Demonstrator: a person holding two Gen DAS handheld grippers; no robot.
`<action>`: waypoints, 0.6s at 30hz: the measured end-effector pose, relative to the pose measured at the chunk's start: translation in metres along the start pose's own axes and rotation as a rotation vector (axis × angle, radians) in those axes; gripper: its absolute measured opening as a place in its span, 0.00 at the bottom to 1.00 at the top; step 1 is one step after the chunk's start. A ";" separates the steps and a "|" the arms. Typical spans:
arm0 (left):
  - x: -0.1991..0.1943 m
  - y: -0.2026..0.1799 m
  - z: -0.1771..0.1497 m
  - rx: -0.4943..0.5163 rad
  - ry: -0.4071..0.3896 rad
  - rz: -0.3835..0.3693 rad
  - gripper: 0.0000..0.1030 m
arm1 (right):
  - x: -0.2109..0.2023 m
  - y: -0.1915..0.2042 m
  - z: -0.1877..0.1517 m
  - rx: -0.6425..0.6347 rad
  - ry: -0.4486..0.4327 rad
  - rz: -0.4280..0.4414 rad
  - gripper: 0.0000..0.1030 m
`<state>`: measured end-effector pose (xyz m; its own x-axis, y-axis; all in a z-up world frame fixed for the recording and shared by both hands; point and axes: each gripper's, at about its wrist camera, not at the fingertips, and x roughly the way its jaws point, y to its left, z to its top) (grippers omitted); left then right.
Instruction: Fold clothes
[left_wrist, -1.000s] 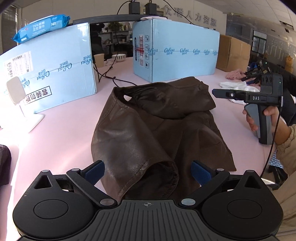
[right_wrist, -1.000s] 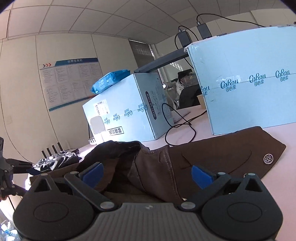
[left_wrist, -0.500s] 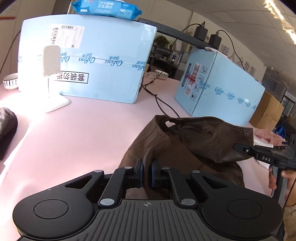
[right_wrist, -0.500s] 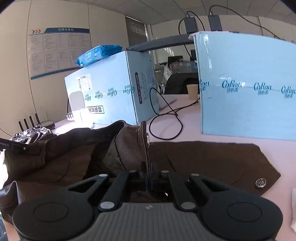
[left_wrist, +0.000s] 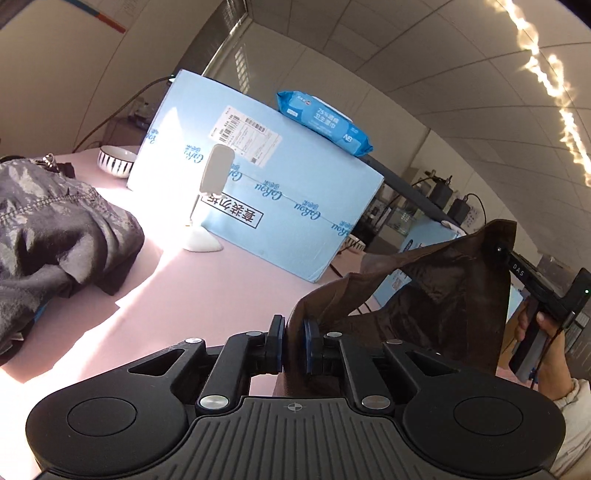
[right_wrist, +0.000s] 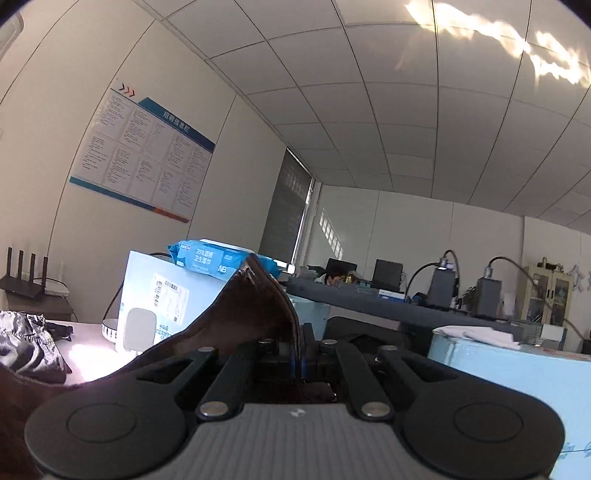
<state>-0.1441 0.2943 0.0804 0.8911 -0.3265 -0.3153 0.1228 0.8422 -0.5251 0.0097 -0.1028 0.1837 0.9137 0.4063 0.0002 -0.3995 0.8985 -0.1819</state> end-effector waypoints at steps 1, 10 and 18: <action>-0.011 0.013 -0.001 -0.023 -0.015 0.040 0.22 | 0.020 0.009 -0.001 0.016 0.024 0.034 0.04; -0.061 0.045 -0.002 -0.018 -0.020 0.103 0.41 | 0.159 0.096 -0.073 0.183 0.389 0.315 0.55; -0.006 0.005 -0.003 0.125 0.024 -0.009 0.86 | 0.050 -0.024 -0.077 0.690 0.257 0.423 0.94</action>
<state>-0.1503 0.2988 0.0775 0.8792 -0.3432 -0.3305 0.1855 0.8855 -0.4260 0.0708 -0.1164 0.1126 0.6326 0.7552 -0.1716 -0.5905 0.6137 0.5242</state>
